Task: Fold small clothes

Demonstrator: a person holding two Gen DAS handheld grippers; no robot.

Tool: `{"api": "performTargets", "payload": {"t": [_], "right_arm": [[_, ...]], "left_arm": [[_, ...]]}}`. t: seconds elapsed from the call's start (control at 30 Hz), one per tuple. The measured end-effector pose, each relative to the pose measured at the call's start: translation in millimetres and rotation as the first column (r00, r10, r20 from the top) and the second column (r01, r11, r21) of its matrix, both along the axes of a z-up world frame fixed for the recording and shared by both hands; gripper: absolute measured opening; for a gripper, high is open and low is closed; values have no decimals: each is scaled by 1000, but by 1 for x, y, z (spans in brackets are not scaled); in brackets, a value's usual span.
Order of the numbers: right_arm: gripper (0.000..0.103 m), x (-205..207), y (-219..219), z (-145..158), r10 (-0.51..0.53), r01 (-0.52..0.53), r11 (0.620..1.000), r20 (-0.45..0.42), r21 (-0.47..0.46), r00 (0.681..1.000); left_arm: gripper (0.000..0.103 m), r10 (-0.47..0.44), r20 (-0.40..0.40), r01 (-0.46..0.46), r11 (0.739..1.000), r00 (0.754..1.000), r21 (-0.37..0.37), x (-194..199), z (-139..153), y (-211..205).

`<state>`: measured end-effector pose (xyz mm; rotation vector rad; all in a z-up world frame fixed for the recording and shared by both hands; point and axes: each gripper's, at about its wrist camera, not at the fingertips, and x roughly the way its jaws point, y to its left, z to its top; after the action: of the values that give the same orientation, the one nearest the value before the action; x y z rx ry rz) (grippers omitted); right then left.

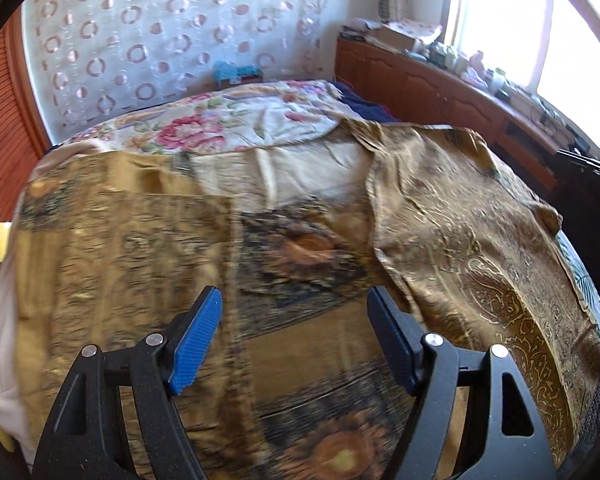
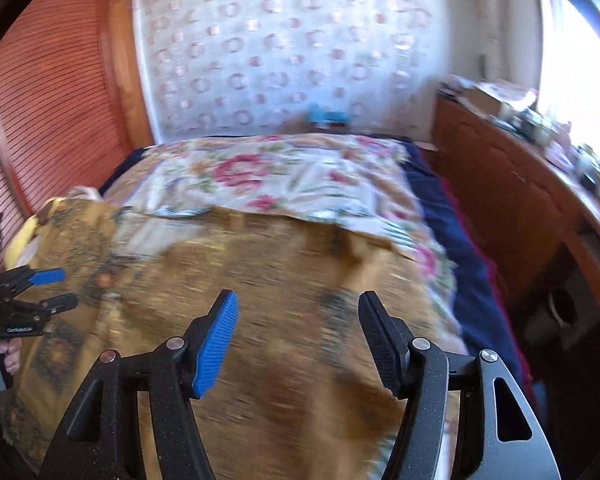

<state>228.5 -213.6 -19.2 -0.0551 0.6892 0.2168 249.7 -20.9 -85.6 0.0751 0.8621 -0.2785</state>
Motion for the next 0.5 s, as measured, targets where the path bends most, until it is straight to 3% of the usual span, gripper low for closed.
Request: {"api": "performTargets", "payload": {"t": [0.2,0.5], "right_arm": [[65,-8,-37,-28,-106,107,994,-67,7,992],[65,-21,-64,-49,-161,175,983,-173,64,972]], "left_arm": [[76,-26,-48,28,999,998,40,4,-12,-24],[80,17,-18,-16,999,1000,46,-3,-16,-29]]}}
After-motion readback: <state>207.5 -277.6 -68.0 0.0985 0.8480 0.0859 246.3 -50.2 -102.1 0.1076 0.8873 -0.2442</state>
